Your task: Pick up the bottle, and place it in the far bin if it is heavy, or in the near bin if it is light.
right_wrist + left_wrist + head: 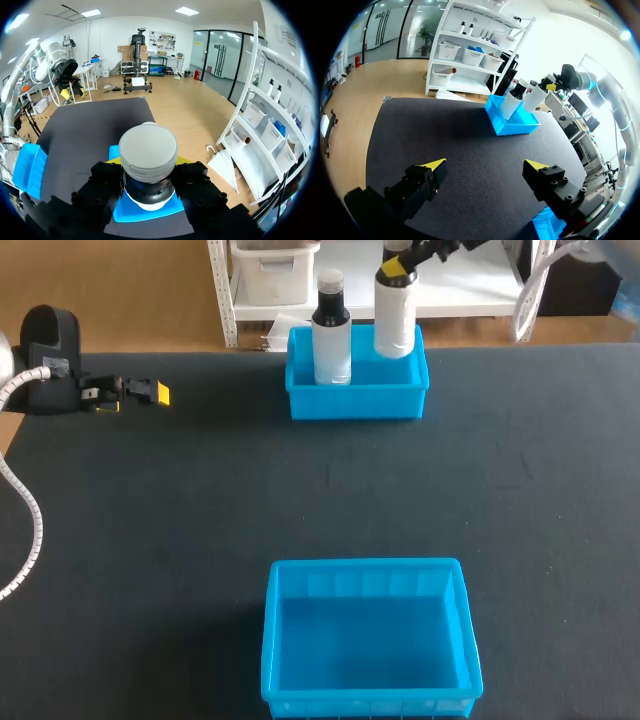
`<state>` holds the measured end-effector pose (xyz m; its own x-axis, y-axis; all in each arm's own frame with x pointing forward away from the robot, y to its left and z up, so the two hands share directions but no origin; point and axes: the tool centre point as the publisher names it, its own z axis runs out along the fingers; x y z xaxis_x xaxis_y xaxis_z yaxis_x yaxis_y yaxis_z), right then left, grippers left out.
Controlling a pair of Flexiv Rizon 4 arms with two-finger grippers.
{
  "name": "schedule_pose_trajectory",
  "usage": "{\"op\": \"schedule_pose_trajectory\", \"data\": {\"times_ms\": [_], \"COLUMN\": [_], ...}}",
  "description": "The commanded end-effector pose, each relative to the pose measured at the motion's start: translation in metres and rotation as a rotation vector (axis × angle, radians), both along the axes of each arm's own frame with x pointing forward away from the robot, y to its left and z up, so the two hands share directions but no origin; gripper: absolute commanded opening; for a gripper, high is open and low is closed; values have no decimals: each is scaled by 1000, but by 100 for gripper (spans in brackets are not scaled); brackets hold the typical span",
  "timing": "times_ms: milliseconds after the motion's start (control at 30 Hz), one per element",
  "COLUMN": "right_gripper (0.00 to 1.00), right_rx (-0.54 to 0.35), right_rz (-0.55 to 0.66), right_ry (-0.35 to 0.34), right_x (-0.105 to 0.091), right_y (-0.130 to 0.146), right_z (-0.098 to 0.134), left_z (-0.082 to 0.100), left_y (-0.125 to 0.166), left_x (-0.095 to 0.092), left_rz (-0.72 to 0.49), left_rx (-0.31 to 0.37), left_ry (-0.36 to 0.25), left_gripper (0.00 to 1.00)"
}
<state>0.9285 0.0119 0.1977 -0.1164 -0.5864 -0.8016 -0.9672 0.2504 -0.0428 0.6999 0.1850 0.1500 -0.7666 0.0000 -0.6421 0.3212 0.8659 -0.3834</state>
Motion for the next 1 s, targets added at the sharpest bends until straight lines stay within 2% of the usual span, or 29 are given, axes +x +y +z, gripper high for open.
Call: {"op": "schedule_pose_trajectory", "data": {"times_ms": [33,433,1000], "right_gripper": [0,0,0], "right_rx": [25,39,61], "right_rz": [151,163,160], "right_ry": [117,158,200], "right_x": [22,23,20], "right_y": [6,13,14], "right_z": [-6,-34,-58], "left_z": [0,0,0], "left_y": [0,0,0], "left_x": [0,0,0], "left_rz": [0,0,0], "left_rx": [0,0,0], "left_ry": [0,0,0], "left_gripper": [100,100,100]}}
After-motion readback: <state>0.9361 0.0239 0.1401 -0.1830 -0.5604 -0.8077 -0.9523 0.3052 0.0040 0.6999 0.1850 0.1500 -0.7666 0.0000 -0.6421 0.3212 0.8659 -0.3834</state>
